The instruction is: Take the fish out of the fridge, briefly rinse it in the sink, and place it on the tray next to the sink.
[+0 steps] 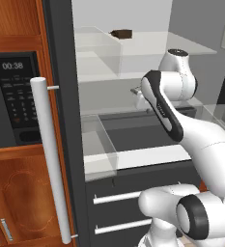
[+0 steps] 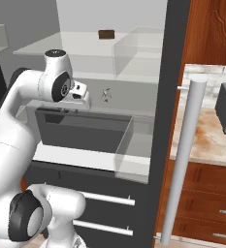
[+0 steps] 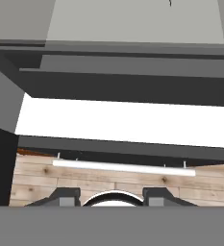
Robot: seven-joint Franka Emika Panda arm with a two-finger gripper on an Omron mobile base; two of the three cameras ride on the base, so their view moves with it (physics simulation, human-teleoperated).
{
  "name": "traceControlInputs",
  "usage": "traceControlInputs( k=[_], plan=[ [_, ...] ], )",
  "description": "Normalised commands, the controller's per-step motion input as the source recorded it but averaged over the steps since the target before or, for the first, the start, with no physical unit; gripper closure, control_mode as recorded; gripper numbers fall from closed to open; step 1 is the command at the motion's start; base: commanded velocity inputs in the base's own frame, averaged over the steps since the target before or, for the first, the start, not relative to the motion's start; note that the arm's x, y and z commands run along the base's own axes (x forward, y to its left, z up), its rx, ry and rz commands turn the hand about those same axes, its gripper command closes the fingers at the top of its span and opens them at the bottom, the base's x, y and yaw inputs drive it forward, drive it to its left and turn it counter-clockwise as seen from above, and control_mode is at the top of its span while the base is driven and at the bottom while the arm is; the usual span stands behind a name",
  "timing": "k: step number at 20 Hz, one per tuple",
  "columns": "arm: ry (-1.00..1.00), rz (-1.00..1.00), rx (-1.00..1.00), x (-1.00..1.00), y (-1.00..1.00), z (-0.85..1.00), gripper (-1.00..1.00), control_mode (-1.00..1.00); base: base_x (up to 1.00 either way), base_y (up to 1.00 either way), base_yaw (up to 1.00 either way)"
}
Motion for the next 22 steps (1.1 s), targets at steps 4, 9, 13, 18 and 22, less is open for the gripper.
traceControlInputs(
  k=[4,9,13,18,22],
  plan=[
    [0.00,0.00,0.00,0.00,0.00,0.00,-1.00,-1.00,0.00,0.00,0.00],
    [-0.09,0.00,-0.01,-0.10,0.00,0.04,-1.00,-1.00,0.00,0.00,0.00],
    [-0.37,0.02,-0.09,-0.42,0.00,0.35,-1.00,-1.00,0.00,0.00,0.00],
    [-0.40,0.00,-0.07,-0.29,0.00,0.69,-1.00,-1.00,0.00,0.00,0.00],
    [-0.30,0.00,0.00,-0.14,-0.03,0.99,-1.00,-1.00,0.00,0.00,0.00]
  ],
)
